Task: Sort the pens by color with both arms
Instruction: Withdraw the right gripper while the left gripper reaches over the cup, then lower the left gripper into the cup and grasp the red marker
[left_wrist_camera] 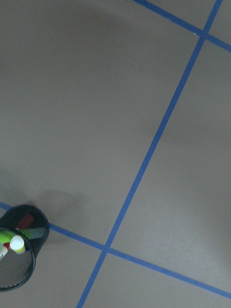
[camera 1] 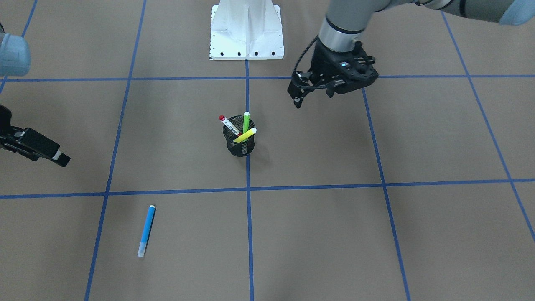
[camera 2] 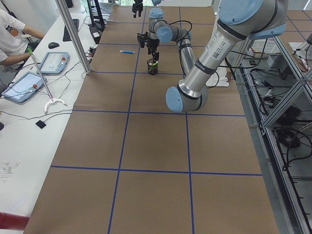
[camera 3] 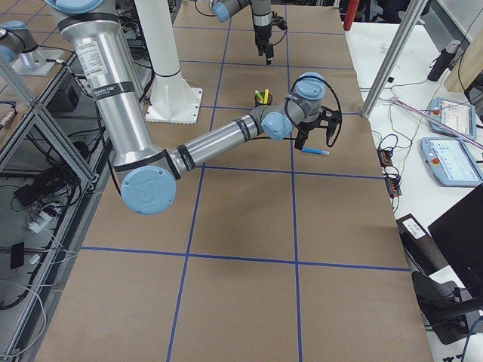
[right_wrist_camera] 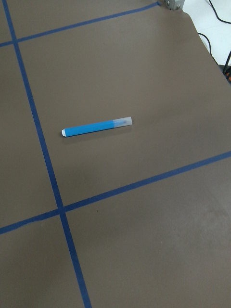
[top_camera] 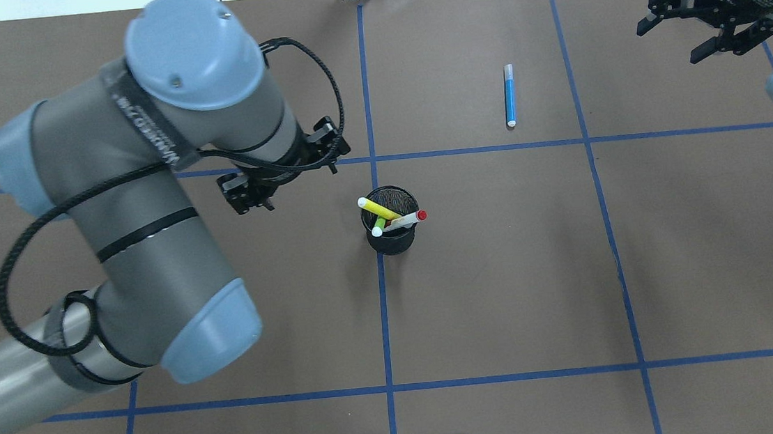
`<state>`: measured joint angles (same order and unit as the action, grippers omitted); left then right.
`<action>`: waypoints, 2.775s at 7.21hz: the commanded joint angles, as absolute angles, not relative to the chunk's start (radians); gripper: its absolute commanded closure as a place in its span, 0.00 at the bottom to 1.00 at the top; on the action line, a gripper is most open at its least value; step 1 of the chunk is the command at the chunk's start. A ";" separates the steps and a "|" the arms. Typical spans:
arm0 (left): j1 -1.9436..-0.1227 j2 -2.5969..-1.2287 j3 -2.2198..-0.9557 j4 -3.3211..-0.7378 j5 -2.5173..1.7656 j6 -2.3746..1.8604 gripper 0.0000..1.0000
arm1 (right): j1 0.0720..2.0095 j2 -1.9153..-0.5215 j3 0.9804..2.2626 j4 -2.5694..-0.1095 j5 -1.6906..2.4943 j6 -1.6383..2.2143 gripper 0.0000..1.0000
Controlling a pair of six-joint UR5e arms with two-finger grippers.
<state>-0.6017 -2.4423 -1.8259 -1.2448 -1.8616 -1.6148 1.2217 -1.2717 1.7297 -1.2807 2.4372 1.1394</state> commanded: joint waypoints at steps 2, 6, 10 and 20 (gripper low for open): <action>-0.528 -2.716 -1.488 -1.218 -1.705 -1.663 0.01 | 1.232 -1.316 1.758 -1.287 2.436 1.126 0.00; -0.430 -2.807 -1.260 -1.174 -1.614 -1.774 0.03 | 1.201 -1.312 1.758 -1.278 2.356 1.123 0.00; -0.417 -2.862 -1.183 -1.143 -1.601 -1.773 0.07 | 1.172 -1.307 1.758 -1.278 2.332 1.127 0.00; -0.387 -2.859 -1.161 -1.137 -1.563 -1.761 0.43 | 1.157 -1.302 1.733 -1.275 2.333 1.134 0.00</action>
<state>-0.3921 -2.8599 -1.1612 -1.1365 -1.5643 -1.7610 1.1595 -1.3059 1.7395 -1.2753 2.3323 1.1323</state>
